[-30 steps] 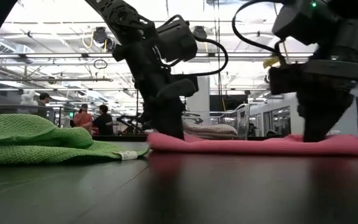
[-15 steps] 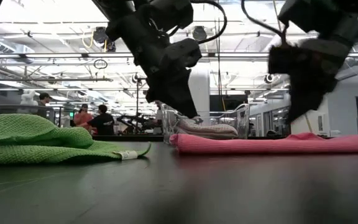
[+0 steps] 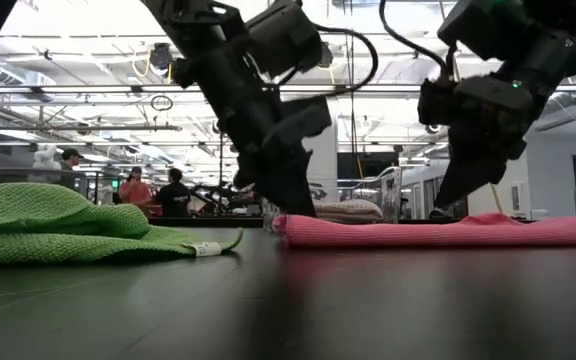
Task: Fold microfiber towels
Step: Fold the pink microfiber cloth
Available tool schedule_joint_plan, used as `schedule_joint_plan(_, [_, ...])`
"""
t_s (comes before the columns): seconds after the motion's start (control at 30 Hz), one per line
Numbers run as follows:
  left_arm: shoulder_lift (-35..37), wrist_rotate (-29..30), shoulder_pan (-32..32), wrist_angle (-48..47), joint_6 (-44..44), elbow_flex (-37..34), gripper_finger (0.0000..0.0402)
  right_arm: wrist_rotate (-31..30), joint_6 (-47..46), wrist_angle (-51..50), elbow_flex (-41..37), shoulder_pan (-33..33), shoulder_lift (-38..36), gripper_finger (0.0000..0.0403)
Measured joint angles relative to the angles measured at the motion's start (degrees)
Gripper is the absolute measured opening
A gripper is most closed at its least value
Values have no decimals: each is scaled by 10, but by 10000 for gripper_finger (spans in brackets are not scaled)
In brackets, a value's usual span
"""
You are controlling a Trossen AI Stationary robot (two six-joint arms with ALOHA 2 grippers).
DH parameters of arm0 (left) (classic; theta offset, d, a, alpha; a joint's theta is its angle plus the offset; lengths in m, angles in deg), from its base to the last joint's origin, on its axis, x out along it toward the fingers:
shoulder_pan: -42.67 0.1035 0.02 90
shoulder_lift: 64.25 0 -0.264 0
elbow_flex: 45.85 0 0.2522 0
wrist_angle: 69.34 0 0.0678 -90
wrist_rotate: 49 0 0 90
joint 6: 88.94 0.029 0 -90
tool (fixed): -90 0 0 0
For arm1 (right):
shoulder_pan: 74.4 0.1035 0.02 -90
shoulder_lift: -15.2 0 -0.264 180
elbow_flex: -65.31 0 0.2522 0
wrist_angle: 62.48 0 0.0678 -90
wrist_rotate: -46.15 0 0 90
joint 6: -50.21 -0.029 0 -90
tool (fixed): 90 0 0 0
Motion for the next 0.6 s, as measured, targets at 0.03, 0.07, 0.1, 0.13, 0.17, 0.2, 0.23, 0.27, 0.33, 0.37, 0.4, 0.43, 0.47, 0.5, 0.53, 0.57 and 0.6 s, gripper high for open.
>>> schedule_joint_plan(0.03, [-4,0,0,-2,-4,0,6,0,0,0,-2,0,4,0])
schedule_joint_plan(0.07, [-7,0,0,-6,-4,0,4,0,0,1,-2,0,9,0])
schedule_joint_plan(0.1, [-7,0,0,-11,-5,0,3,0,0,1,-2,0,13,0])
schedule_joint_plan(0.13, [-8,1,0,-12,-5,0,3,0,1,1,-4,0,17,0])
schedule_joint_plan(0.17, [-9,3,0,-8,-6,1,4,0,1,1,-5,0,21,0])
schedule_joint_plan(0.2, [-10,5,0,-8,-8,1,7,0,0,2,-7,0,25,0])
schedule_joint_plan(0.23, [-11,5,0,-14,-10,1,10,0,1,2,-10,0,28,0])
schedule_joint_plan(0.27, [-11,5,0,-18,-12,1,12,0,1,1,-12,0,32,0])
schedule_joint_plan(0.33, [-13,5,0,-18,-15,1,13,0,0,1,-19,0,35,0])
schedule_joint_plan(0.37, [-14,5,0,-18,-15,1,11,0,0,1,-22,0,35,0])
schedule_joint_plan(0.4, [-14,6,0,-18,-14,1,8,0,0,1,-23,0,35,0])
schedule_joint_plan(0.43, [-14,6,0,-18,-10,1,5,0,0,2,-23,0,32,0])
schedule_joint_plan(0.47, [-14,6,0,-16,-9,1,3,0,0,5,-23,0,24,0])
schedule_joint_plan(0.5, [-11,6,0,-16,-10,1,3,0,-2,18,-23,0,17,0])
schedule_joint_plan(0.53, [-7,6,1,-17,-13,1,4,-1,-4,39,-22,0,10,0])
schedule_joint_plan(0.57, [0,6,0,-15,-15,1,7,-4,-2,60,-21,0,3,0])
schedule_joint_plan(0.6, [6,6,0,-9,-15,1,11,-12,4,78,-21,0,-3,0])
